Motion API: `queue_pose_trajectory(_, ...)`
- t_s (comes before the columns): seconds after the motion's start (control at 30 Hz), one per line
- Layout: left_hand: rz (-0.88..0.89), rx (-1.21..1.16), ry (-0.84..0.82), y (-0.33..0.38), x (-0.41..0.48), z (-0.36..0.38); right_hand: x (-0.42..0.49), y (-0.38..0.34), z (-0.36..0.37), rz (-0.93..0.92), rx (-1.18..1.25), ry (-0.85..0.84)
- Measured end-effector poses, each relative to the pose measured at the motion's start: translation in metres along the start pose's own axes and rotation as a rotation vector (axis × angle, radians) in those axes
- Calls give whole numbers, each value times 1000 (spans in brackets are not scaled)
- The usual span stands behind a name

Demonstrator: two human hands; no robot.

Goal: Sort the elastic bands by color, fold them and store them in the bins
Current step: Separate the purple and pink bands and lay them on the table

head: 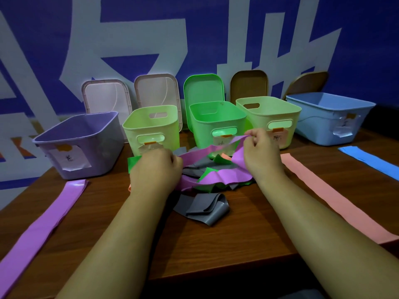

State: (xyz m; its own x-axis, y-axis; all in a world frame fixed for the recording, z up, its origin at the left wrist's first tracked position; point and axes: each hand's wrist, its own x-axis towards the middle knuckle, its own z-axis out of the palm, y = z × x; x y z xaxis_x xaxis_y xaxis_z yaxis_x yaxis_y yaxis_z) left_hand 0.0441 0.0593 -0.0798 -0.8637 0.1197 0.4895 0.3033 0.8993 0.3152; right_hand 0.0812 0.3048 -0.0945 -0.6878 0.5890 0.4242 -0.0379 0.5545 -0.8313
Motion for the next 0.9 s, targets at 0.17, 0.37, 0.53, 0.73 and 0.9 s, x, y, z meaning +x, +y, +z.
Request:
queue_pose_trajectory(0.17,133,-31,36,2,3,2,-8,-8,3,-156,-12,-151)
queue_pose_trajectory(0.37,345,-342,-181,19,0,7,-12,-12,0,-149,53,-153)
queue_pose_trajectory(0.53,527,-326,-343,23,5,17,-11,-12,-2,-112,116,-146)
queue_pose_trajectory(0.73,530,-358,-276,24,7,27,-13,-13,-2,-82,134,-182)
queue_pose_trajectory(0.9,503,-427,-247,23,8,31,-12,-13,-3,-75,152,-182)
